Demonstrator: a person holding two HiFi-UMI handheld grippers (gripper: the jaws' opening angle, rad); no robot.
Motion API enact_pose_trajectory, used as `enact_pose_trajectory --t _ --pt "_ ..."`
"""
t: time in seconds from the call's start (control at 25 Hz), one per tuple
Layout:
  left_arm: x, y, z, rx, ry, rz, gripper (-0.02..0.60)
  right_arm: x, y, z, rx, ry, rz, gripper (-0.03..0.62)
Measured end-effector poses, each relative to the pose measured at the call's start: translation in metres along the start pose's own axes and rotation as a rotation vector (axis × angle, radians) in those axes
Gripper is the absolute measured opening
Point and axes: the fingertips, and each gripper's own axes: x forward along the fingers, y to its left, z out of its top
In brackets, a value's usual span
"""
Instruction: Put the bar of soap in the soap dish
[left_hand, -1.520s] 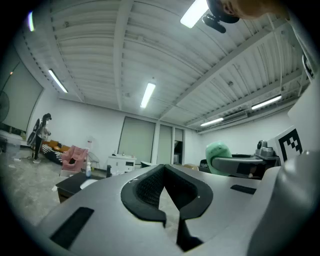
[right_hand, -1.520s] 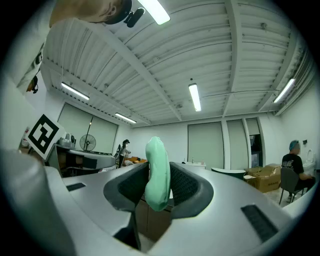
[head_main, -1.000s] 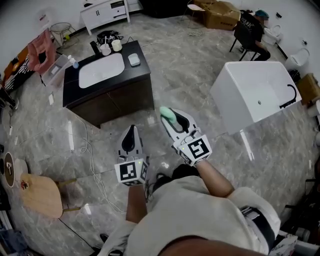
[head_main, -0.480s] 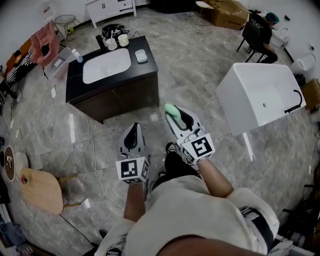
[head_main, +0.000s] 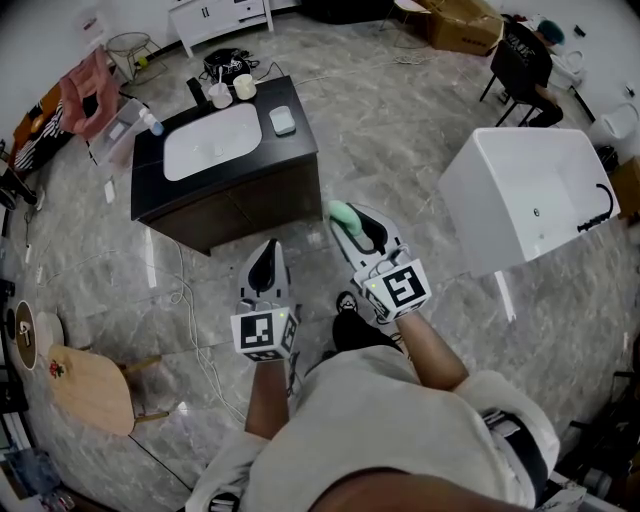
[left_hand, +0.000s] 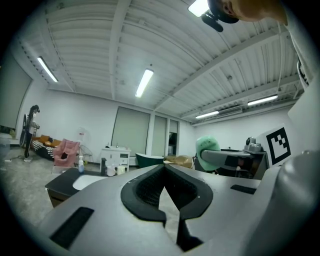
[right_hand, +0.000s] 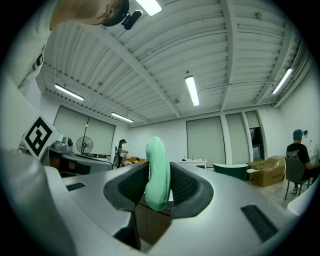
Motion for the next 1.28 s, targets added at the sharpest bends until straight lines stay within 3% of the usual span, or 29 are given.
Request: enact_pose_trajectory --t 0.68,1.28 --pt "0.136 0.005 0.01 -0.011 0.034 0.012 0.017 0.071 -0.106 -0.022 0.047 0.014 0.03 0.126" --pt "0.195 0.011 -0.001 0.017 0.073 0.039 0.017 0.106 -0.159 -0.046 0.074 0.019 0.044 0.126"
